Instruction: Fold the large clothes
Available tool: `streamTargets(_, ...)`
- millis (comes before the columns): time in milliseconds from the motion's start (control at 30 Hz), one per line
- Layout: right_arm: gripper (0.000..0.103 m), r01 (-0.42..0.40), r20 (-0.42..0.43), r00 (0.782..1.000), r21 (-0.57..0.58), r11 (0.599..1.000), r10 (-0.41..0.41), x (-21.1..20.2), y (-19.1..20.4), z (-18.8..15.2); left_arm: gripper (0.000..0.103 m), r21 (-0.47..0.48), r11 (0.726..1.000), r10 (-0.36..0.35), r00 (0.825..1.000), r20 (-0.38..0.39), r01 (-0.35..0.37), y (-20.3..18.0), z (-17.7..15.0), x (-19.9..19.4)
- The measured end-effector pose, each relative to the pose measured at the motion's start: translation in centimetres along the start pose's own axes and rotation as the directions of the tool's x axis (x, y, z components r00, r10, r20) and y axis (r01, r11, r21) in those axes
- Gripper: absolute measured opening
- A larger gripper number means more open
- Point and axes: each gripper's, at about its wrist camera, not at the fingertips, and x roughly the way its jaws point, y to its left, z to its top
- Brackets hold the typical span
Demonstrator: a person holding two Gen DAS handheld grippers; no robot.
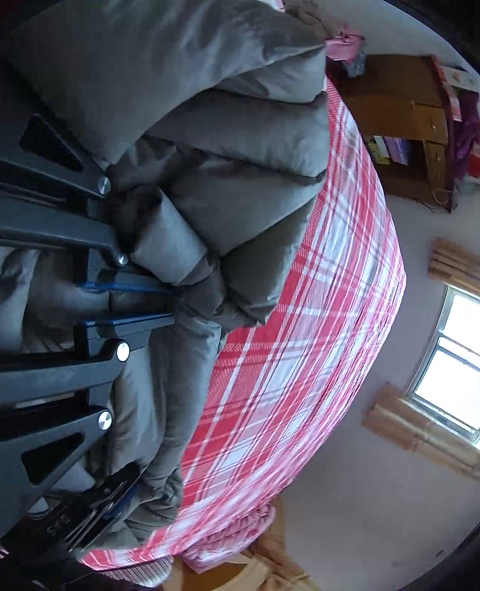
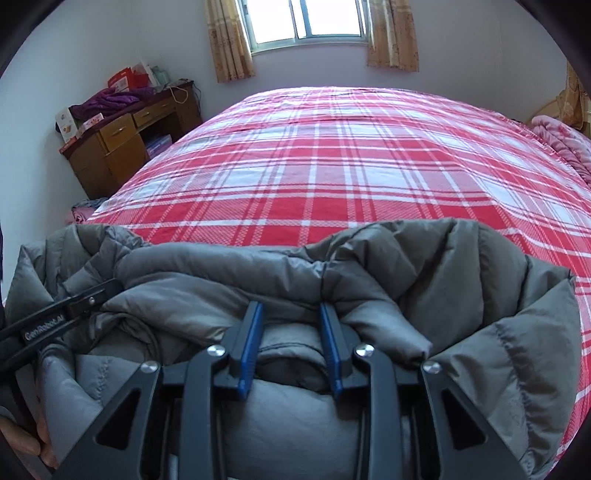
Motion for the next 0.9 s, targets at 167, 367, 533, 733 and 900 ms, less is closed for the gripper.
streamTargets(167,0.026,-0.171,0.079,0.984,0.2,0.965,0.158,-2.0,-3.7,-0.5,0.012,0.009,1.0,-0.002,1.0,0.01,0.001,-0.7,0.1,0.3)
streamTargets(367,0.0,-0.095,-0.008,0.995,0.289,0.953,0.101,-1.8,-6.0,-1.6,0.012,0.034,0.999,0.025,1.0,0.015,-0.025,-1.3,-0.1,0.2)
streamTargets(533,0.0,-0.005,-0.062,0.998,0.164,0.986,0.015,-0.2,-4.0,0.0,0.012,0.065,0.996,0.062,0.998,0.023,-0.064,-1.8,-0.2,0.3)
streamTargets(733,0.0,0.106,-0.053,0.993,0.062,0.992,-0.103,0.3,-2.2,0.0,0.012,0.099,0.99,0.101,0.994,0.031,-0.104,-2.3,-0.3,0.3)
streamTargets(900,0.0,0.122,-0.043,0.992,0.05,0.991,-0.12,0.3,-2.4,-0.2,0.012,0.11,0.987,0.117,0.993,0.031,-0.119,-2.3,-0.3,0.4)
